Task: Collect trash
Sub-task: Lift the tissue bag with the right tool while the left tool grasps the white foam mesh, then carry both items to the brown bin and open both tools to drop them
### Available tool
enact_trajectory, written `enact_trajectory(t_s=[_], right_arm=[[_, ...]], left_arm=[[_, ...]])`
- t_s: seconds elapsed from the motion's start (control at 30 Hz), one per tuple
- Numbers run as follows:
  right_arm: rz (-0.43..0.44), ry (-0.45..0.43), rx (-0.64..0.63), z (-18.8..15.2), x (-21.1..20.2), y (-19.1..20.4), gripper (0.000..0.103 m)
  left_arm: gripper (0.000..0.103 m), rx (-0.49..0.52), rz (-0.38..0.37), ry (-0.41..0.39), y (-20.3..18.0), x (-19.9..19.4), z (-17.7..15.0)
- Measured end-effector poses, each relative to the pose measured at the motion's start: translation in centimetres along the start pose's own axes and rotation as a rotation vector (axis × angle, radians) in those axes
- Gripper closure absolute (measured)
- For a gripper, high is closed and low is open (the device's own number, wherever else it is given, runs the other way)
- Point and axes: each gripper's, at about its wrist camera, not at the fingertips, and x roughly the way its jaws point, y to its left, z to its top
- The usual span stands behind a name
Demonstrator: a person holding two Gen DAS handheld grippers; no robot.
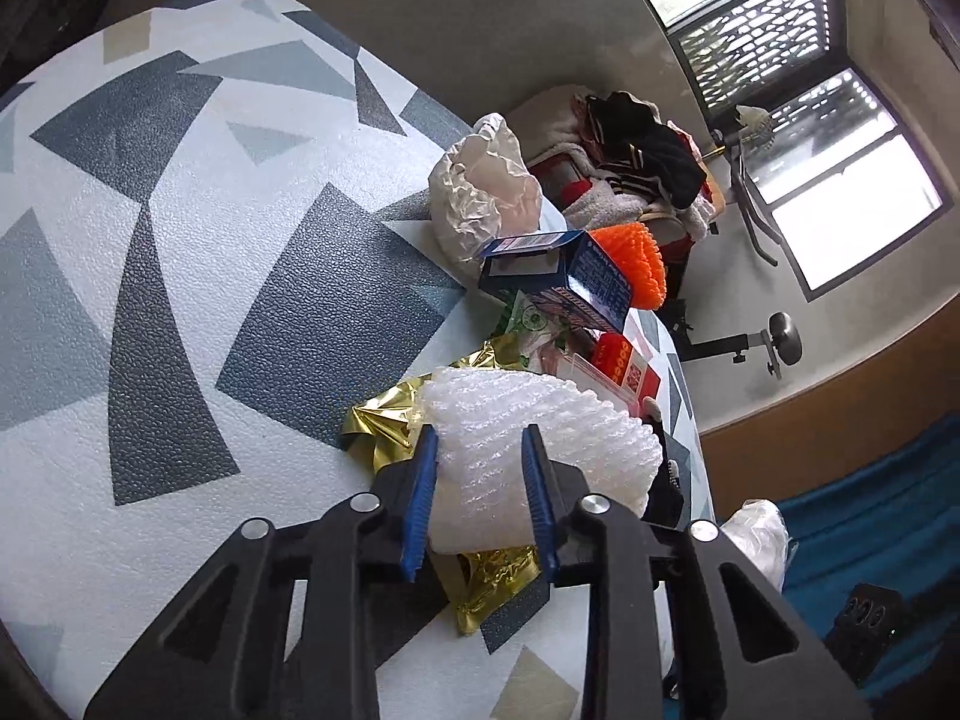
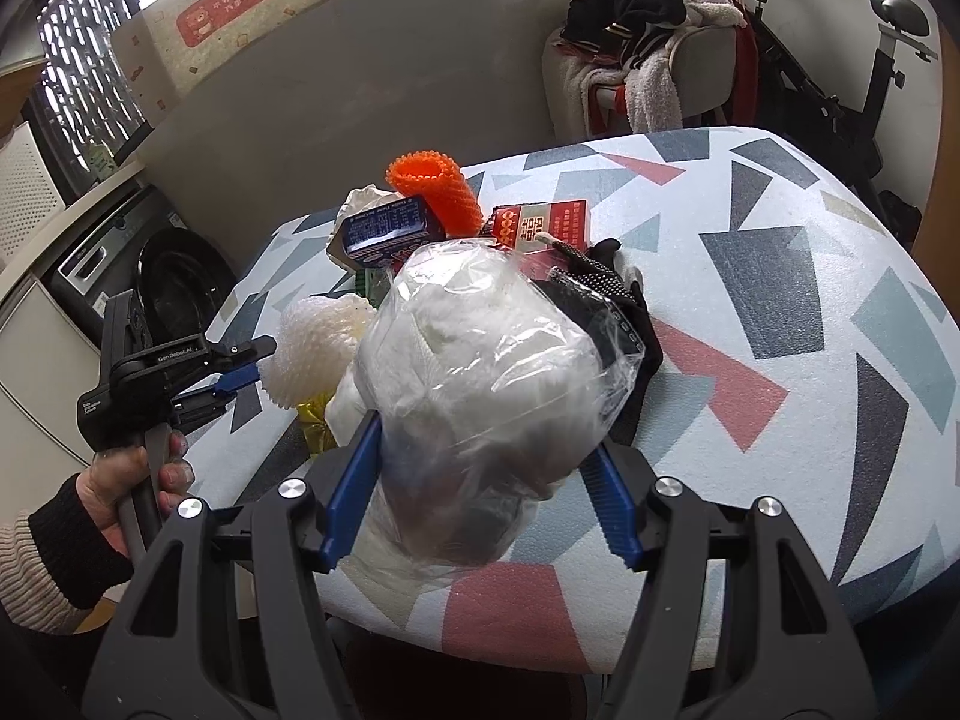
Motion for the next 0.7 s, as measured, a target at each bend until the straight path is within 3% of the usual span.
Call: enact_trajectory(t_s=[0.37,0.53,0.7], right_arm=[[0.007,-0.028,-0.015,-0.5,-2.2,0.9,0.039],[0.004,-0.035,-0.031,-1.2,-3.5,1.6,0.039],[0.005,-0.04,-0.055,-2.3,-4.9,2.1,0.039]], left_arm=[[0.091,0.277,-0.033,-0.036,-6.6,-5.2,-0.8],[0.091,0.357,-0.068,-0.04,-8.8,-8.0,-2.5],[0.091,0.445,-0.055,-0.014,-9.7,-10.0,-5.7]])
